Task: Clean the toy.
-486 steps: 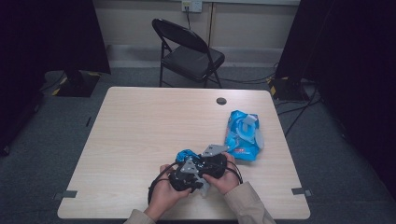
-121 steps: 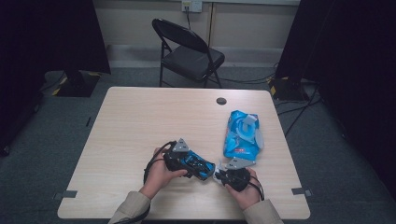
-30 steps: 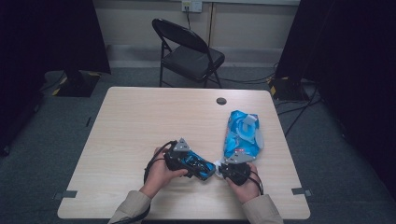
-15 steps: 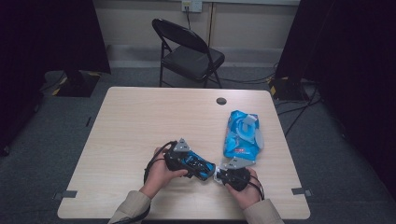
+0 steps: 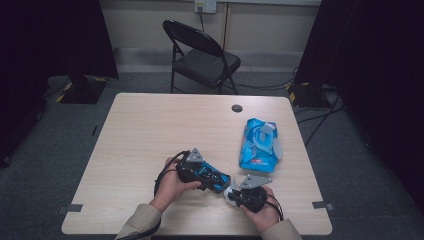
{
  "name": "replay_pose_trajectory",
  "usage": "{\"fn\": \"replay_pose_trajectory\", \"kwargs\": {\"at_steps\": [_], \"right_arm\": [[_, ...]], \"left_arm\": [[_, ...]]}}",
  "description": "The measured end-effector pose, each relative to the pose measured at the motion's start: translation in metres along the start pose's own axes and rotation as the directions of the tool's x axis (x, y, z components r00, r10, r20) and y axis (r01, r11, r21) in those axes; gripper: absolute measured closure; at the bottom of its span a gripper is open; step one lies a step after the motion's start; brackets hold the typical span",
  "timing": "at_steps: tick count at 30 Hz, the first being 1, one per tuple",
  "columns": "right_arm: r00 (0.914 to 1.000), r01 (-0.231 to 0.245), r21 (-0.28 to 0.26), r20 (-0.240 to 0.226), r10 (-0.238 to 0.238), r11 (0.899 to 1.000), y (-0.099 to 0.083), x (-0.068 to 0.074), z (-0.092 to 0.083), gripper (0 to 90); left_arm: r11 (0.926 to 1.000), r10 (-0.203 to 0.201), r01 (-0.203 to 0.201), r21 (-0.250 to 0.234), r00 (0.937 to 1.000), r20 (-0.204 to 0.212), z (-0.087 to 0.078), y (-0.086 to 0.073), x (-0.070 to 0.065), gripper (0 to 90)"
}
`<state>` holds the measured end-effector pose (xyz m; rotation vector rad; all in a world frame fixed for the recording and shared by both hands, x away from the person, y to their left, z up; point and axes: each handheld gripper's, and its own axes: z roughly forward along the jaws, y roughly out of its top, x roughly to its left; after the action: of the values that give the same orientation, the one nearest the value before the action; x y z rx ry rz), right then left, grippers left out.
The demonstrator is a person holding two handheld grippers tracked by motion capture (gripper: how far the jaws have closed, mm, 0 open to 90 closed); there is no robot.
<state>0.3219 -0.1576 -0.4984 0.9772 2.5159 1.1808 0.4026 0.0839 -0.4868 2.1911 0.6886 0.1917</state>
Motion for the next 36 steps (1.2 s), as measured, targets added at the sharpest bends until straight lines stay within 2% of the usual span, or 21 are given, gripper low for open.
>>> {"fn": "replay_pose_trajectory", "kwargs": {"at_steps": [1, 3, 5, 9, 11, 13, 16, 21, 26, 29, 33, 36], "right_arm": [[1.0, 0.008, 0.002, 0.0, -0.008, 1.0, 0.0, 0.003, 0.0, 83.7], [0.999, 0.012, 0.007, -0.044, -0.012, 1.0, 0.0, 0.008, 0.001, 83.7], [0.9973, 0.038, 0.015, -0.064, -0.036, 0.999, 0.002, 0.017, 0.003, 83.6], [0.9901, 0.056, 0.028, -0.13, -0.052, 0.998, 0.005, 0.03, 0.004, 83.6], [0.9882, 0.059, 0.022, -0.143, -0.055, 0.998, 0.007, 0.032, 0.001, 83.6], [0.9869, 0.052, -0.006, -0.153, -0.052, 0.999, 0.012, 0.032, -0.006, 83.5], [0.9886, 0.045, -0.043, -0.142, -0.051, 0.998, 0.018, 0.03, -0.016, 83.5], [0.9938, 0.032, -0.084, -0.103, -0.041, 0.996, 0.034, 0.015, -0.03, 83.4], [0.9975, 0.013, -0.13, -0.067, -0.022, 0.991, 0.056, -0.004, -0.035, 83.2], [0.9994, 0.021, -0.144, -0.022, -0.025, 0.989, 0.072, -0.018, -0.029, 82.8], [0.9998, 0.018, -0.152, 0.002, -0.018, 0.988, 0.09, -0.034, -0.014, 82.5], [0.9999, 0.007, -0.14, 0.013, -0.006, 0.99, 0.103, -0.046, 0.004, 82.4]], "left_arm": [[1.0, -0.002, 0.002, 0.001, 1.0, 0.0, 0.0, 0.0, 0.0, 10.8], [1.0, -0.003, 0.003, -0.002, 1.0, 0.0, 0.0, 0.0, 0.0, 10.8], [1.0, -0.002, 0.002, -0.003, 1.0, 0.0, 0.0, 0.0, 0.0, 10.8], [0.9999, -0.006, 0.006, -0.014, 1.0, 0.0, 0.0, -0.002, 0.0, 10.8], [0.9999, -0.007, 0.007, -0.013, 1.0, 0.001, 0.0, -0.001, 0.0, 10.8], [0.9999, -0.007, 0.007, -0.013, 1.0, 0.001, 0.0, -0.001, 0.0, 10.8], [0.9998, -0.01, 0.01, -0.016, 1.0, 0.002, 0.0, -0.001, 0.0, 10.8], [0.9998, -0.007, 0.007, -0.017, 1.0, 0.002, 0.0, -0.001, 0.0, 10.8], [0.9997, -0.003, 0.003, -0.025, 1.0, 0.0, 0.0, -0.003, 0.0, 10.8], [0.9997, -0.004, 0.004, -0.025, 1.0, 0.0, 0.0, -0.003, 0.0, 10.8], [0.9998, -0.007, 0.007, -0.018, 1.0, 0.001, 0.0, -0.002, 0.0, 10.8], [0.9996, -0.007, 0.007, -0.028, 1.0, 0.001, 0.0, -0.003, 0.0, 10.8]]}}
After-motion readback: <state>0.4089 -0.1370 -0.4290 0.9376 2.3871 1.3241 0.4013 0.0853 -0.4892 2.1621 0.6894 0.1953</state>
